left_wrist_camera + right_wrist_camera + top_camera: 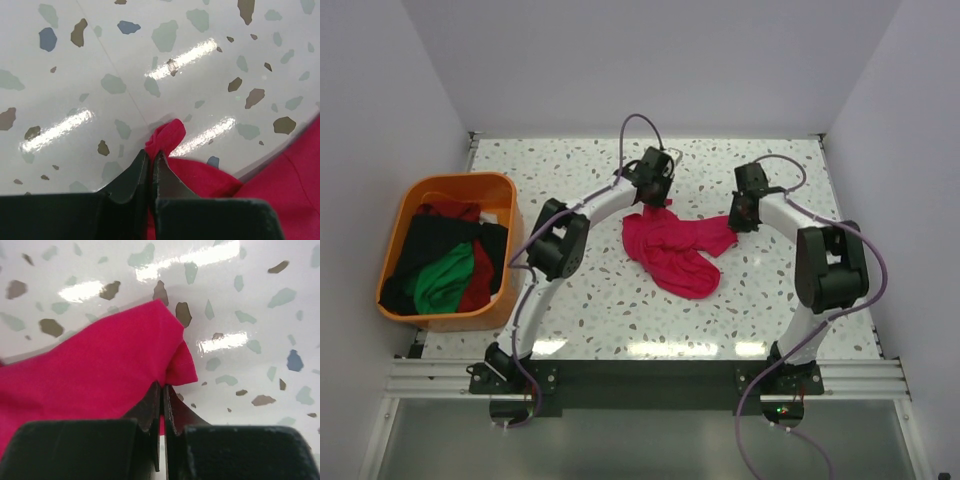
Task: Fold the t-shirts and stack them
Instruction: Flatten the tshirt out
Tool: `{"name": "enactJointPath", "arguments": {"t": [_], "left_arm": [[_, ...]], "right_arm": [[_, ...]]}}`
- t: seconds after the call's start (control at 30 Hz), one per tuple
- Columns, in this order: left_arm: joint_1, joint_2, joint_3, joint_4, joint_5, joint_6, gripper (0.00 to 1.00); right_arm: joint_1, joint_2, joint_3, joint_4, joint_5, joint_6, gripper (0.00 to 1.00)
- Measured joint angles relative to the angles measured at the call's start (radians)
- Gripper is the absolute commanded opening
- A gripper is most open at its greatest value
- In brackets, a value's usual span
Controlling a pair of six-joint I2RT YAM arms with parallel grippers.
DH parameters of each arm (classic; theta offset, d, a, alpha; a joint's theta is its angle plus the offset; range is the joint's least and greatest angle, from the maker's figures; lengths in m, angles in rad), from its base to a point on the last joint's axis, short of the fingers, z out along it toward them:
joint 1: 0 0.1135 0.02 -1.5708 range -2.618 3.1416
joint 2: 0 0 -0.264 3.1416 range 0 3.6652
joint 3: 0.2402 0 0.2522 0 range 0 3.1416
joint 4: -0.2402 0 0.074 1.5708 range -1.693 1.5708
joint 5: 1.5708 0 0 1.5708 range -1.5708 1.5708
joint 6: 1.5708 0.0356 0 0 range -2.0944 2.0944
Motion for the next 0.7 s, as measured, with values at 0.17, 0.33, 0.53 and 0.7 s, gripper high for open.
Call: {"name": "enactJointPath", "arguments": {"t": [0.17, 0.33, 0.53, 0.7], "left_arm": [[-0.003, -0.161, -0.119, -0.003, -0.073, -0.003, 0.00], [-0.008, -0.544, -0.273, 0.019, -0.173, -0.008, 0.00], [-0.019, -1.053, -0.296, 0.091, -0.299, -0.012, 0.00], [-0.024, -1.296, -0.285, 0.108, -0.328, -0.032, 0.00]], "right_arm": [[0.000, -0.185, 0.021, -0.053, 0.001, -0.044, 0.00], [0.000, -0.443, 0.108, -0.112, 0.000, -0.081, 0.00], [0.000, -0.694, 0.360, -0.233, 0.012, -0.100, 0.00], [0.000, -0.796, 0.614, -0.308, 0.024, -0.112, 0.00]]}}
